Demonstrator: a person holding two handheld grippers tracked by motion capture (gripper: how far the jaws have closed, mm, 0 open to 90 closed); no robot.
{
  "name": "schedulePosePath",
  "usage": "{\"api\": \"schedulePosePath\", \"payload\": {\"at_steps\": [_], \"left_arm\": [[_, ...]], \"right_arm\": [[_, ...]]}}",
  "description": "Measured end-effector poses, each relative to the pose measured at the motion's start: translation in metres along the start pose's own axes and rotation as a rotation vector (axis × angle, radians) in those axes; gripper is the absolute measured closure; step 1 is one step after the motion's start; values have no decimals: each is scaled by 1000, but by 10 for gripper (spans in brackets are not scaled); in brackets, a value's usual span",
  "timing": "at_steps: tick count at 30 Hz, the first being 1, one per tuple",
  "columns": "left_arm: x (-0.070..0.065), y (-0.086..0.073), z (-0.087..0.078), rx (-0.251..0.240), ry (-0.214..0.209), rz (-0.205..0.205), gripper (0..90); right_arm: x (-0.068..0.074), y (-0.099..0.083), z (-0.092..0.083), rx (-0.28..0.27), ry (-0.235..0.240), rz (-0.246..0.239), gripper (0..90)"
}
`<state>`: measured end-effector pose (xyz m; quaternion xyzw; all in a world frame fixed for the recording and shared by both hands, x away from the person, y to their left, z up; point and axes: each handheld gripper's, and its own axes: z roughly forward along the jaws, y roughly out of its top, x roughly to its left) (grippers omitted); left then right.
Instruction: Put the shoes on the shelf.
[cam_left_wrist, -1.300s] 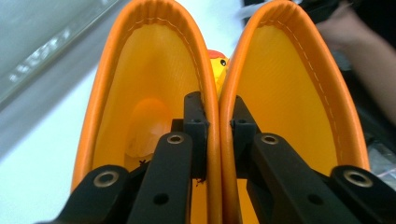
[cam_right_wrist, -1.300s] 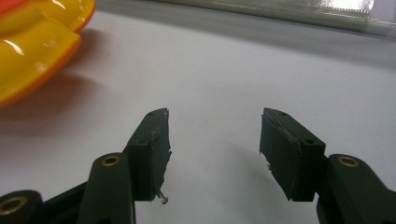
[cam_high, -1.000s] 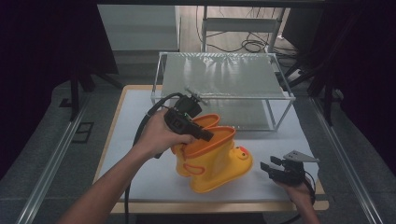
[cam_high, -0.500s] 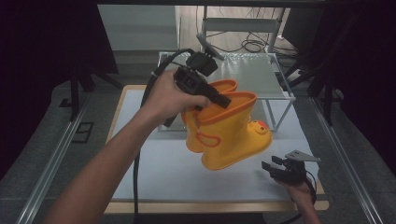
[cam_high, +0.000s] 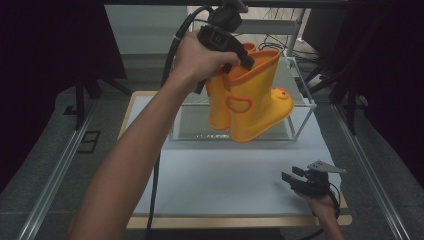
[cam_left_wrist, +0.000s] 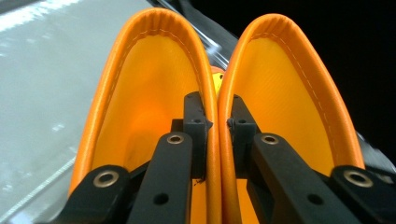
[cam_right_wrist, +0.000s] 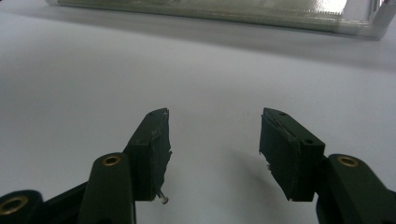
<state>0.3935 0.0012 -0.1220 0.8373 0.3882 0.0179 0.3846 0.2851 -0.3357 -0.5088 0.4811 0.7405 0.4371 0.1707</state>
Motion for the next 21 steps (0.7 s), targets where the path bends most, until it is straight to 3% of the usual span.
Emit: {"api": "schedulePosePath", "payload": {"at_steps": [6,13,21], "left_arm": [[16,23,17,-12,91,-69,818],[43,37,30,-54,151,-174,819],[66,49,41,-67,242,-237,819]], "right_arm": [[0,1,-1,-7,5,4,424],[1,2,-2,-12,8,6,423],[5,1,1,-1,9,-2,423]]}}
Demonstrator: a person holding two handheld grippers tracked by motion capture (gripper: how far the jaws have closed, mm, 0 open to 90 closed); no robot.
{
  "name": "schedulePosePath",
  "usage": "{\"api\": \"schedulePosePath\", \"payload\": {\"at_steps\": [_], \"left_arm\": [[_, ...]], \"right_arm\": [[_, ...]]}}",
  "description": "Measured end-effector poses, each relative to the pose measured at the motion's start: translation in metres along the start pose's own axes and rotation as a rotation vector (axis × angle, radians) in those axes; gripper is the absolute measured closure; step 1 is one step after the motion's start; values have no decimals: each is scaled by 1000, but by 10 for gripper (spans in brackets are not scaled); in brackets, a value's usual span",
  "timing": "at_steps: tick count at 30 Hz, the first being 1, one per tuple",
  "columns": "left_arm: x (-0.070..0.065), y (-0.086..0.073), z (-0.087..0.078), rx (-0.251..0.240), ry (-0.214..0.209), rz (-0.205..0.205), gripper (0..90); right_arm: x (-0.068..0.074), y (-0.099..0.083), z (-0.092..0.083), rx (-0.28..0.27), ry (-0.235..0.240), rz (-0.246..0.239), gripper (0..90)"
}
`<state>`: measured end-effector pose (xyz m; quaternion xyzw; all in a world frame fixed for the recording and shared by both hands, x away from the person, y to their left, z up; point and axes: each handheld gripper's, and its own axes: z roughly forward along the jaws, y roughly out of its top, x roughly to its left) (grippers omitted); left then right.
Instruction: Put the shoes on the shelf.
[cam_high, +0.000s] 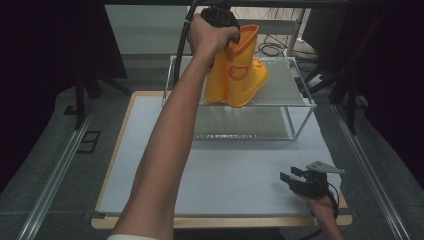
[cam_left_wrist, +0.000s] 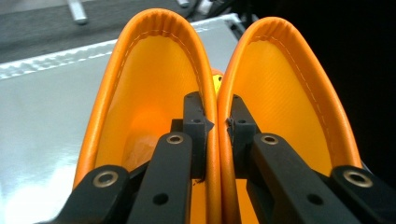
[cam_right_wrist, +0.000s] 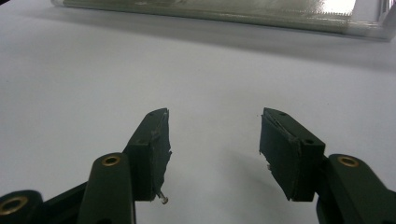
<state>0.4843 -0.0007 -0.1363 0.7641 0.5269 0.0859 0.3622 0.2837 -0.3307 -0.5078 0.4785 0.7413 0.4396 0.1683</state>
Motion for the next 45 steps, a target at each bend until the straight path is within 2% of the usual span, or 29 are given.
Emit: {"api": "schedulePosePath", "payload": {"at_steps": [3,8,12,14,16,18,19,20,22,24,29,32,36,40,43,45], "left_arm": [[8,4,10,-17,34,-28,819],[21,9,28,-53,46,-62,819],[30,9,42,-41,43,-79,817],[34,7,50,-16,46,-78,814],[37,5,52,-30,39,-87,809],[39,6,49,-50,26,-83,778],[39,7,47,-57,30,-73,709],[39,7,43,-82,2,-69,675],[37,9,34,-103,2,-45,642],[36,10,28,-116,-19,-37,566],[35,4,9,-154,-38,13,518],[39,-5,-3,-161,-49,38,539],[48,-22,-19,-178,-66,58,651],[52,-42,-34,-179,-103,102,757],[55,-57,-44,-176,-114,126,826],[56,-66,-49,-174,-107,138,857]], "right_arm": [[1,1,0,-1,1,-2,423],[1,0,-1,-1,-1,-2,423],[0,0,-1,1,-1,-1,423],[0,0,-1,3,0,-4,423],[0,0,-1,5,1,-3,422],[0,-1,-1,6,-2,-4,422],[0,-1,-1,5,-3,-3,422],[-1,-2,-1,6,-5,0,422],[-1,-2,-1,11,-5,2,422],[0,-3,0,14,-5,1,422],[2,-2,0,13,-3,-9,420],[1,-2,-1,10,-7,-13,419],[-1,-2,-1,10,-14,-4,419],[-2,-3,-1,15,-18,1,419],[-4,-3,-2,12,-27,3,419],[-5,-3,-2,13,-29,5,419]]}}
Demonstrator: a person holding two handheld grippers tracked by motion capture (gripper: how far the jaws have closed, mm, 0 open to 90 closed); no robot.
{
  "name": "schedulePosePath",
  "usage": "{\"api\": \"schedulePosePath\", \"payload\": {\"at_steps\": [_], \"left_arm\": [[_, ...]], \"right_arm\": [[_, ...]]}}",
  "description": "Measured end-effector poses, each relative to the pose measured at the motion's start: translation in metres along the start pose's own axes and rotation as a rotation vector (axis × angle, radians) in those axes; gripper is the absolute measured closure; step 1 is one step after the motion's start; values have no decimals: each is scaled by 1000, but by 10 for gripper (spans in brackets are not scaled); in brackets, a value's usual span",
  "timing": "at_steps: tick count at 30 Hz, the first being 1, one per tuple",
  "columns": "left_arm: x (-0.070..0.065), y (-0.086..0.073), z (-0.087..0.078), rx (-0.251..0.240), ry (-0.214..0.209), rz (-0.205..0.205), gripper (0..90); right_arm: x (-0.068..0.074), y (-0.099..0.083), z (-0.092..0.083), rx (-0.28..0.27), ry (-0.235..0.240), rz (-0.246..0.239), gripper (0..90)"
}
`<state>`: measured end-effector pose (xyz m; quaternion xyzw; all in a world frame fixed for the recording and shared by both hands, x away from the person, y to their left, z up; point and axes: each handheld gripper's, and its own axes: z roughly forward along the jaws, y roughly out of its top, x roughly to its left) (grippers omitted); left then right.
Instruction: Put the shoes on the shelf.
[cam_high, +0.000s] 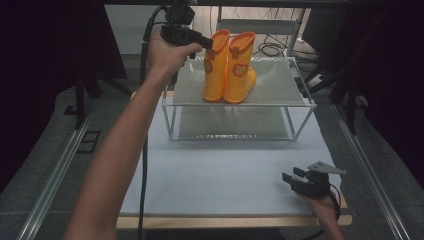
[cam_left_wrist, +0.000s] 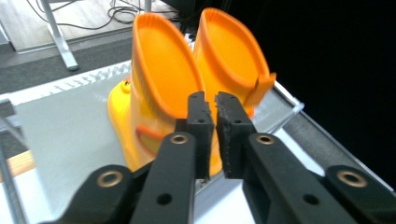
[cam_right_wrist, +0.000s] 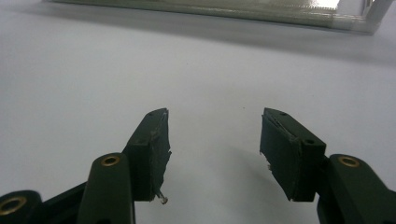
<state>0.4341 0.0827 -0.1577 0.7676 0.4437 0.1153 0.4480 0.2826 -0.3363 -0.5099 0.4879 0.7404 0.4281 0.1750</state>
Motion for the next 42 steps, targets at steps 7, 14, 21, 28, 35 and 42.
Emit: {"api": "schedulePosePath", "payload": {"at_steps": [7,14,21,28,35,42], "left_arm": [[2,-28,-16,13,-24,23,895],[21,-62,-2,74,-1,9,896],[48,-90,30,118,42,-44,897],[64,-103,76,140,77,-79,897],[62,-106,114,159,89,-84,897],[58,-105,117,150,72,-118,900]], "right_arm": [[1,0,0,1,2,-5,419],[3,2,2,-5,3,-18,419],[4,2,3,1,5,-30,420],[1,-1,4,7,1,-21,421],[0,0,5,9,-3,-26,421],[-1,-1,6,12,-5,-19,421]]}}
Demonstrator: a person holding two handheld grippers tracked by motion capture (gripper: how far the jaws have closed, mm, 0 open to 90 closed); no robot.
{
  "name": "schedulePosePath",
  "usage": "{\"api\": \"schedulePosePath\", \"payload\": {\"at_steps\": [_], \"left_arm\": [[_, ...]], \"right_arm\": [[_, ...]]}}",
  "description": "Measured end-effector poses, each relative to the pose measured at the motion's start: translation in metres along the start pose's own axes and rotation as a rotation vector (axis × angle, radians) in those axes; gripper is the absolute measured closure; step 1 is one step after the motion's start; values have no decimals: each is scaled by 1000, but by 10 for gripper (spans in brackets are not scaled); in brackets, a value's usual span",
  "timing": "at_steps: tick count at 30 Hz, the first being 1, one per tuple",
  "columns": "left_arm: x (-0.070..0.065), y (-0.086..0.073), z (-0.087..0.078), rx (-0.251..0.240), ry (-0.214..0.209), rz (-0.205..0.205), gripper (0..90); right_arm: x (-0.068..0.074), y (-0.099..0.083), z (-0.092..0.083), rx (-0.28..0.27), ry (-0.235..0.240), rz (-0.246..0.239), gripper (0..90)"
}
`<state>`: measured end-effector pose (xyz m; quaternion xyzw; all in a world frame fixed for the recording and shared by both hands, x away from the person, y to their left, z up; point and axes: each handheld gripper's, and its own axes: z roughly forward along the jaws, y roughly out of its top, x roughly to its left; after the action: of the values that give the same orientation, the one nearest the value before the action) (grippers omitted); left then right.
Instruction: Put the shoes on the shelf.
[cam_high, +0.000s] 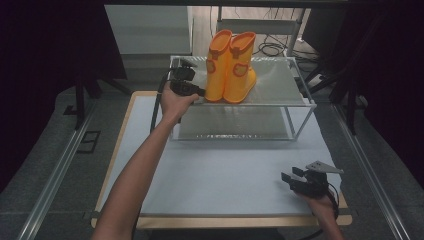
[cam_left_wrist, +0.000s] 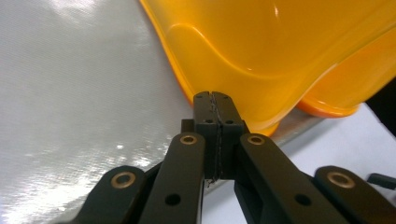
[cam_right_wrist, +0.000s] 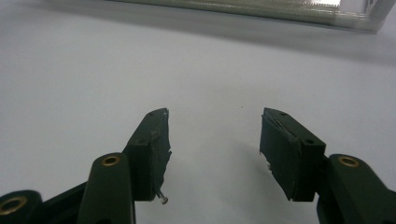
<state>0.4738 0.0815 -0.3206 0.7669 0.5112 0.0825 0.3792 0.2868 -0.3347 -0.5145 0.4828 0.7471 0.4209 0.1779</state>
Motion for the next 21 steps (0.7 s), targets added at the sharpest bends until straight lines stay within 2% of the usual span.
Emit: {"api": "schedulePosePath", "payload": {"at_steps": [3,9,21], "left_arm": [[-4,1,0,1,17,3,900],[-13,2,2,1,9,5,900],[-29,6,7,6,-26,17,900]], "right_arm": [[1,1,0,-2,1,-1,421],[4,2,1,-9,10,-1,421],[8,5,3,-11,23,-10,422]]}}
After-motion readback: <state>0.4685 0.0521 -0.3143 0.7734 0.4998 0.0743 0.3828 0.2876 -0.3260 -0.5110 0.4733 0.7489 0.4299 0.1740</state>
